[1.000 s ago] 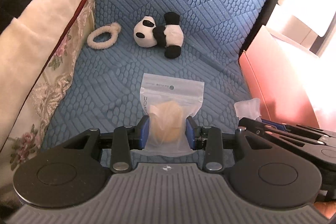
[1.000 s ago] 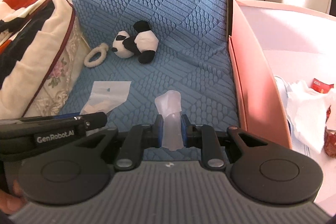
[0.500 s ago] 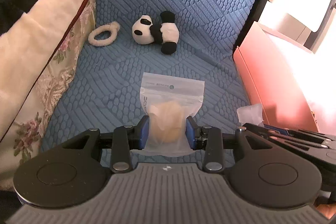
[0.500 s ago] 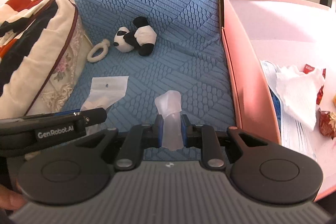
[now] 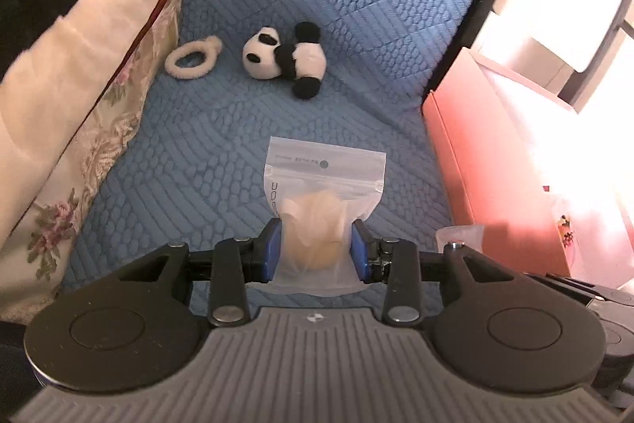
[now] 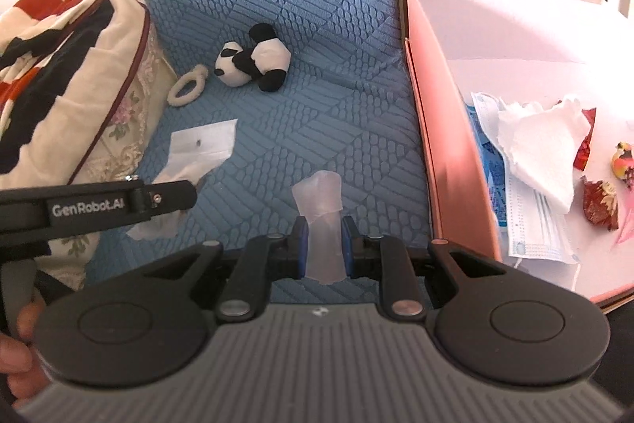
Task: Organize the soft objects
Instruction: 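Lift the plastic packet with the right tool while the left tool lifts the sponge bag, then carry the plastic packet and sponge bag over the pink shoebox with both tools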
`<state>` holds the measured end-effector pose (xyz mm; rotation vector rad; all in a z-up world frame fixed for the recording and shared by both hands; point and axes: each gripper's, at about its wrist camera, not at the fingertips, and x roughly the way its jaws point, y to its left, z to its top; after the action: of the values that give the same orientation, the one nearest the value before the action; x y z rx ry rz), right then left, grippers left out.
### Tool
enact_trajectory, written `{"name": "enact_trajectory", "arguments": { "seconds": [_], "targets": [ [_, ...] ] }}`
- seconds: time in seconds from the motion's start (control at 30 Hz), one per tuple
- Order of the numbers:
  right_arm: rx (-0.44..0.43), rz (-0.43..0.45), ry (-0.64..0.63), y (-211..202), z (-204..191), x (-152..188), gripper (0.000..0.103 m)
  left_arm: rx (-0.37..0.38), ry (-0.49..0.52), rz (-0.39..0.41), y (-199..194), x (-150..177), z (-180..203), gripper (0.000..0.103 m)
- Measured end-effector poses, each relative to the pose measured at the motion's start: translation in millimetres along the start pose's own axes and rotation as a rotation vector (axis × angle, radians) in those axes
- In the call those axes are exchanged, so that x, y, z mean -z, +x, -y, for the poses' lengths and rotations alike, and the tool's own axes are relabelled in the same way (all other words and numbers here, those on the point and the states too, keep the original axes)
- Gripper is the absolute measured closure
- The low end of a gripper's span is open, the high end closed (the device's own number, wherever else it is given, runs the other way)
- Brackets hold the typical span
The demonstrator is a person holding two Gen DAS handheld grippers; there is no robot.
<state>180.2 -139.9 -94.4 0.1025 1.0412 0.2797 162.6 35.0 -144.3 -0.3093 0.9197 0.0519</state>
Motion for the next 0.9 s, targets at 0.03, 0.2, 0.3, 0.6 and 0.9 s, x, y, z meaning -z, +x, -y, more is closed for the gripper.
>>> {"name": "enact_trajectory", "arguments": {
  "seconds": [0.03, 0.2, 0.3, 0.6, 0.9],
  "targets": [
    [-0.005, -0.001, -0.007, -1, 0, -1, 0.082, 0.002, 0.000, 0.002, -2, -1, 2, 0.061],
    [-0.034, 0.004, 0.006, -15, 6, -4, 0.082, 0.022, -0.036, 0.006, -16, -3, 11, 0.061],
    [-0.050, 0.016, 0.017, -27, 13, -7, 0.082, 0.029, -0.042, 0.016, -30, -1, 17, 0.061],
    [-0.059, 0.097, 0.043, -70, 34, -27, 0.082, 0.032, 0.003, 0.085, -61, -19, 47, 0.061],
    [-0.044, 0.188, 0.019, -104, 53, -61, 0.081, 0.080, 0.035, 0.156, -81, -47, 90, 0.061]
  ]
}}
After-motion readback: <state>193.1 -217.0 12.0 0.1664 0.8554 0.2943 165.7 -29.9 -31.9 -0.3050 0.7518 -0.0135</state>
